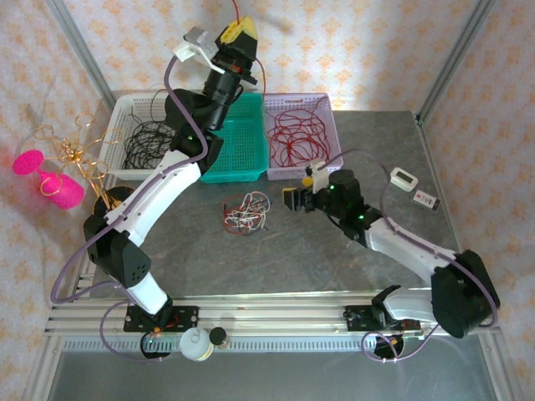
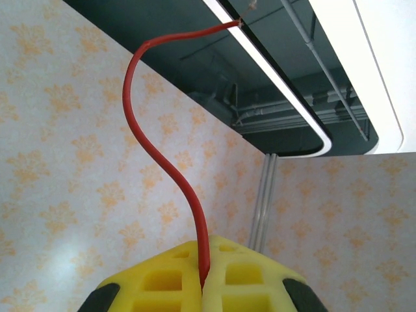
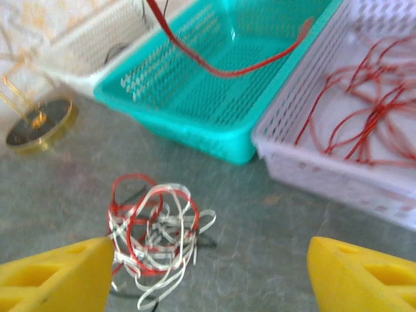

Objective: Untangle the cables

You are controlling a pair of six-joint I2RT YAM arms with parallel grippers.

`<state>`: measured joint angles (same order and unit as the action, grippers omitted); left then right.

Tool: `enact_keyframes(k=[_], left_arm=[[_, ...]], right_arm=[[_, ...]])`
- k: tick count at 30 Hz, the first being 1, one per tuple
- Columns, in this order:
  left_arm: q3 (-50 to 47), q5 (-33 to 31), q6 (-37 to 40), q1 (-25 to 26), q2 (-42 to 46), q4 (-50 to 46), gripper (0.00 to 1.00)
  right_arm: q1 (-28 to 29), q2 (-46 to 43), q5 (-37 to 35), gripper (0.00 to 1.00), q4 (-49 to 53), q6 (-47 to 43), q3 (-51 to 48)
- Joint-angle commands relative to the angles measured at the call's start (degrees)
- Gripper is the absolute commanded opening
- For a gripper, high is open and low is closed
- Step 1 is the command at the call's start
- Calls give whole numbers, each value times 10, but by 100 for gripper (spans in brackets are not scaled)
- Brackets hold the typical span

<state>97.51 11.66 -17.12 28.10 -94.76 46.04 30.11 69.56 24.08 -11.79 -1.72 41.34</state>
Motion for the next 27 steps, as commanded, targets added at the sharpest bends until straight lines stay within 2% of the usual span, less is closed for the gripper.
enact_keyframes(k=[1, 6, 12, 15, 17, 20, 24, 26, 27], left_arm=[[4, 34, -31, 0, -11, 7, 0], [1, 59, -44, 0, -14, -2, 0], [3, 79, -64, 0, -17, -18, 0], [1, 84, -71, 0, -19, -19, 0], [1, 89, -74, 0, -20, -18, 0], [1, 94, -79, -1, -23, -17, 0], [-6, 96, -76, 0, -17, -14, 0], [-13, 94, -69, -1, -11, -17, 0], [-17, 93, -66, -1, -6, -17, 0]], right_arm=[[-23, -54, -20, 79, 25, -15, 75], [-64, -37, 87, 80, 13, -33, 180], [-71, 87, 262, 79, 34, -44, 352], [-71, 139, 324, 76, 34, -39, 414], [-71, 166, 347, 75, 31, -29, 444], [-70, 208, 325, 71, 47, -23, 494], [-74, 260, 264, 55, 102, -27, 569], [-81, 286, 236, 37, 132, -25, 611], [-85, 299, 224, 23, 145, -17, 633]])
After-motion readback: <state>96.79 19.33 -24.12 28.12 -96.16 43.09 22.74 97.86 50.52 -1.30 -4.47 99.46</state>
